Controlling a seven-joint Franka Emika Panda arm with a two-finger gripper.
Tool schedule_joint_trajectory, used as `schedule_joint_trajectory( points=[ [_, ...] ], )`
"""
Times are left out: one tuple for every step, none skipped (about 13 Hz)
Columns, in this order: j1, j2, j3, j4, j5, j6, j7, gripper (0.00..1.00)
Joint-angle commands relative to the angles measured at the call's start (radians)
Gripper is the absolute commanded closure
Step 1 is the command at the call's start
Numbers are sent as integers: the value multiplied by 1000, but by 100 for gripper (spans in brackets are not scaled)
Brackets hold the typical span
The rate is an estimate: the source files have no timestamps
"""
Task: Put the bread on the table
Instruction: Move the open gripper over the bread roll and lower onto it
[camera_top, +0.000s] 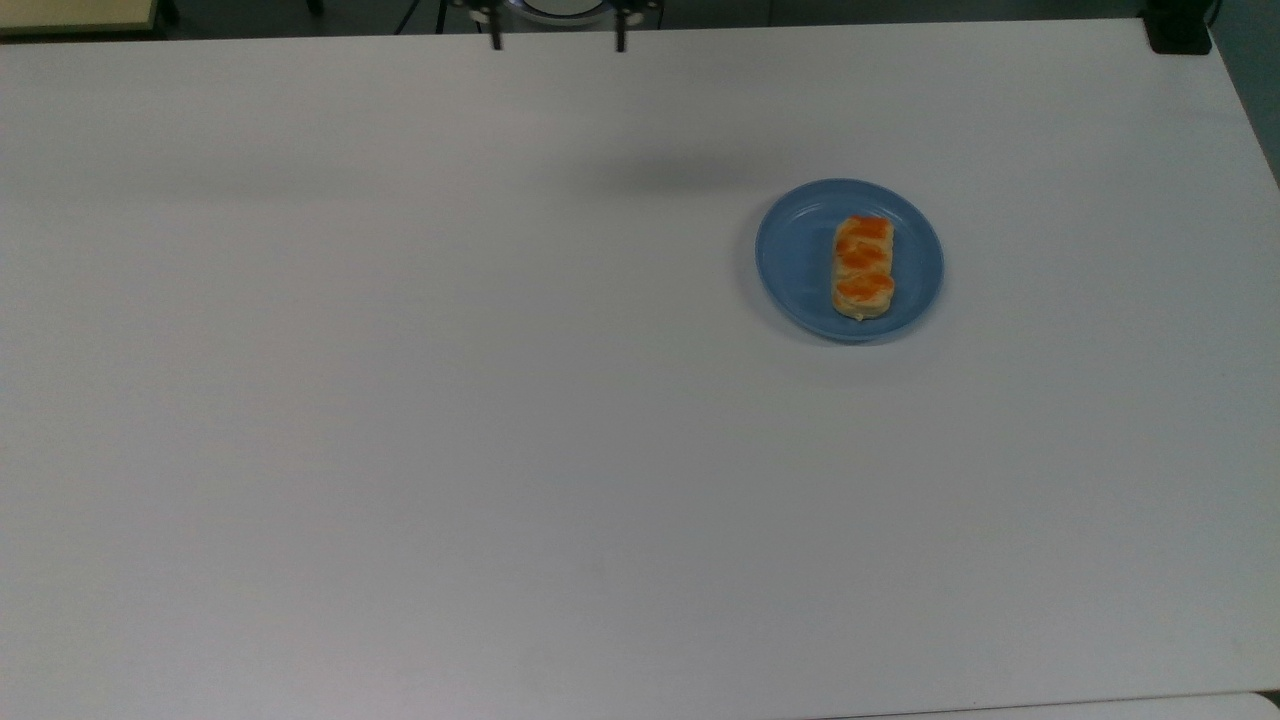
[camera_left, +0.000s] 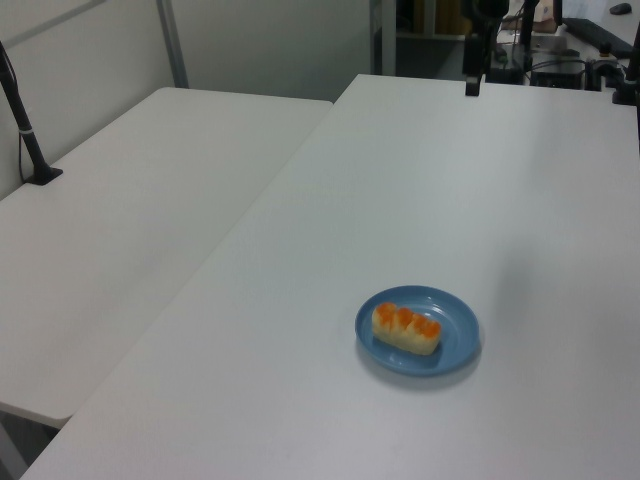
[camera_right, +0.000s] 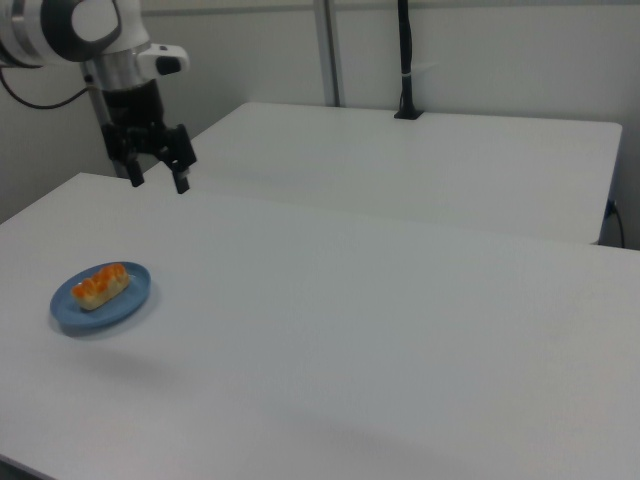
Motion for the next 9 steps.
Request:
schedule_joint_trajectory(
  points=[
    [123,18,-4,-8,14,22,148,0],
    [171,24,-4,-8,20,44,201,0],
    [203,35,-4,-8,23,67,243,0],
    [234,50,-4,-6,25,90,293,0],
    [290,80,-4,-6,25,133,362,0],
    [342,113,-4,-6,23,194,427,0],
    [367,136,-4,-6,23,236,465,0],
    [390,174,-4,-6,22,288,507,0],
    [410,206,-4,-6,20,322,522,0]
  ],
)
